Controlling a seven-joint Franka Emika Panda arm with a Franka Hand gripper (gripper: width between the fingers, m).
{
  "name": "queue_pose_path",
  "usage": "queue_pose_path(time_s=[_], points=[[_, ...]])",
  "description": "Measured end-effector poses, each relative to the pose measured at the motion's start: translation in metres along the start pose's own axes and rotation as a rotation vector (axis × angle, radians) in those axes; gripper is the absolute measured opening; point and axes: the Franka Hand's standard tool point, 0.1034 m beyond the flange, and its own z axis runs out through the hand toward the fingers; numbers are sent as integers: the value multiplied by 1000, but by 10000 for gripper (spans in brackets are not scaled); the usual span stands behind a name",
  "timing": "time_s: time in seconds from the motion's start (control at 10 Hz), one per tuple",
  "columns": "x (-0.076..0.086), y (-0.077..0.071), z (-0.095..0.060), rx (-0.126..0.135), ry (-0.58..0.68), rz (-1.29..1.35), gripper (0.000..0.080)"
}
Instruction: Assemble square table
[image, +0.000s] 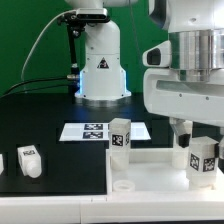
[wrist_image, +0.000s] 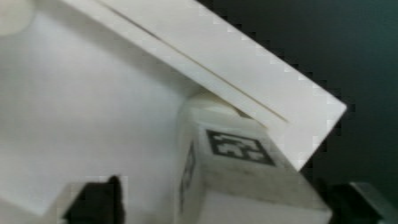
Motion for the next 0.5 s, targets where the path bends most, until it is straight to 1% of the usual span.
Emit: queue_pose_path(time_s=[0.1, 0.2, 0.5], points=[[-1, -1, -1, 2, -4, -222, 615], [-6, 0, 0, -6, -18, -327, 639], [-4, 1, 1, -6, -17, -522, 648]])
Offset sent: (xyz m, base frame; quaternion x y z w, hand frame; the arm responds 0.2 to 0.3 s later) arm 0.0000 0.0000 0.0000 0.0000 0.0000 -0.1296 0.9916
